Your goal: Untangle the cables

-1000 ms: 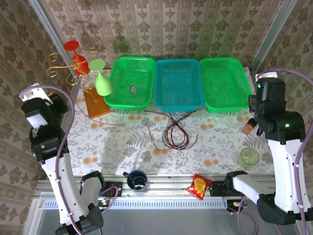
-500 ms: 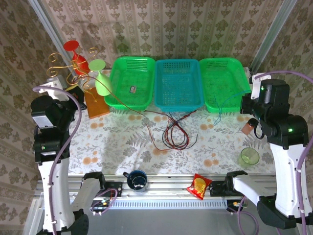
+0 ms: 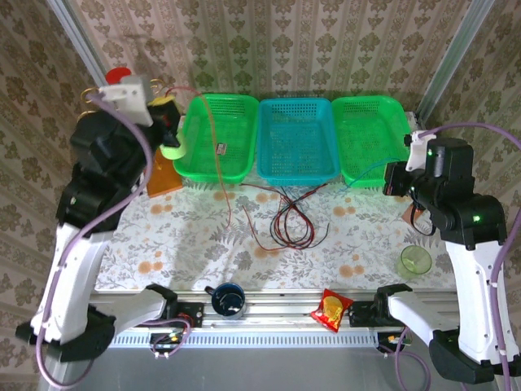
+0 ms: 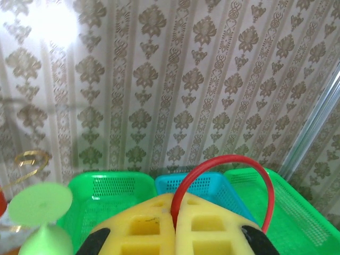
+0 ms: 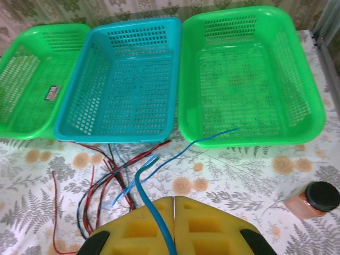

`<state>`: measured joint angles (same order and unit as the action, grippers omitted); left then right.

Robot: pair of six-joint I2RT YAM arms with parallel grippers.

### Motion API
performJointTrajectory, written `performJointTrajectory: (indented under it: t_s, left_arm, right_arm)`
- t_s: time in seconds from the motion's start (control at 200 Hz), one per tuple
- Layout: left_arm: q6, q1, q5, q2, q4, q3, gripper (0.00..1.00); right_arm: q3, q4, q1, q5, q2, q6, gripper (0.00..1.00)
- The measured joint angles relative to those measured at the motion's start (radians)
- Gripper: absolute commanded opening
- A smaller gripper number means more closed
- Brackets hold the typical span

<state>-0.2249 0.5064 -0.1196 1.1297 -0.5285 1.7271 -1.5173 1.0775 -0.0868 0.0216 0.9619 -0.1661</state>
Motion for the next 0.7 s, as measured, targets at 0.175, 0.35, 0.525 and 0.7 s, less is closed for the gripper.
performJointTrajectory:
  t_s: [0.175,0.35,0.525,0.7]
  left_arm:
    - [0.132,0.017,-0.163,0.257,-0.08,0.29,0.0]
    - [0.254,0.017,-0.296,0.439,-0.106,0.523,0.0]
    - [0.351,0.018,-0.373,0.621,-0.105,0.758,0.0]
    - [0.457,0.018,-0.424,0.775,-0.056,0.908,0.0]
  right_arm:
    - [-0.003,-0.018,-0.01,0.036,0.005,-0.029,0.0]
    - [-0.033,-0.028,-0.01,0.039,0.04,-0.039,0.0]
    - [-0.053,-0.035,-0.01,0.039,0.1,-0.035,0.0]
    - [-0.093,-0.034,-0.01,0.039,0.174,-0.023,0.0]
